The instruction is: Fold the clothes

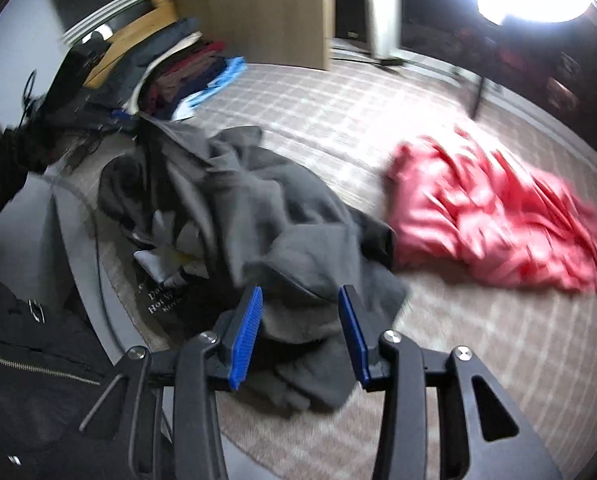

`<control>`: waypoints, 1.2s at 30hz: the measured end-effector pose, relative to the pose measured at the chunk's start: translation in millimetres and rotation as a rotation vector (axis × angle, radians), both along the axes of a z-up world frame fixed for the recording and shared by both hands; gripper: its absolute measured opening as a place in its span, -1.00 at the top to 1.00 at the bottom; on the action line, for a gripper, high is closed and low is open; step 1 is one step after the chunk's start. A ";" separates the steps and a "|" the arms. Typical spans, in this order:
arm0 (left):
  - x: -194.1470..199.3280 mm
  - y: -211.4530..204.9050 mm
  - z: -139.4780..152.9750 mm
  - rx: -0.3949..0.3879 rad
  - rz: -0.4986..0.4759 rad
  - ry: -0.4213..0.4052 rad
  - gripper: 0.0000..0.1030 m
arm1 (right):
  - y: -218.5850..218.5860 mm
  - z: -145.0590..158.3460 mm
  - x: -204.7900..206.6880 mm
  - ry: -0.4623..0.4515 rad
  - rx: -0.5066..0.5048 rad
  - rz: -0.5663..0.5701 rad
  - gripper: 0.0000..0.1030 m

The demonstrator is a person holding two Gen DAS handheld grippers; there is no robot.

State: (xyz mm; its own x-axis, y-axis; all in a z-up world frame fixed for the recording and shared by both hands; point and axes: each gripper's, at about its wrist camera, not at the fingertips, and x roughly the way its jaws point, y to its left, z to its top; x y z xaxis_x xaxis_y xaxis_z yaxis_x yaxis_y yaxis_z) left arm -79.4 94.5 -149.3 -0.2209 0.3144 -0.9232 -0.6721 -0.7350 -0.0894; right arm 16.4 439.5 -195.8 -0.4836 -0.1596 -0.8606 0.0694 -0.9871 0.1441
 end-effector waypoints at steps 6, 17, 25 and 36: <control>1.1 14.8 -10.5 -0.029 -0.023 0.010 0.73 | -11.9 -9.7 -30.4 -0.008 0.048 0.101 0.24; -2.3 7.9 -15.0 -0.041 0.001 -0.008 0.26 | 30.1 -9.3 -31.9 -0.037 -0.045 0.015 0.92; -5.8 0.6 -25.8 -0.053 -0.017 -0.045 0.16 | 46.7 -18.4 -30.7 -0.077 -0.068 -0.014 0.89; 1.7 40.2 -55.2 -0.042 -0.126 -0.028 0.95 | 37.5 -25.1 -36.6 -0.087 -0.046 0.006 -0.02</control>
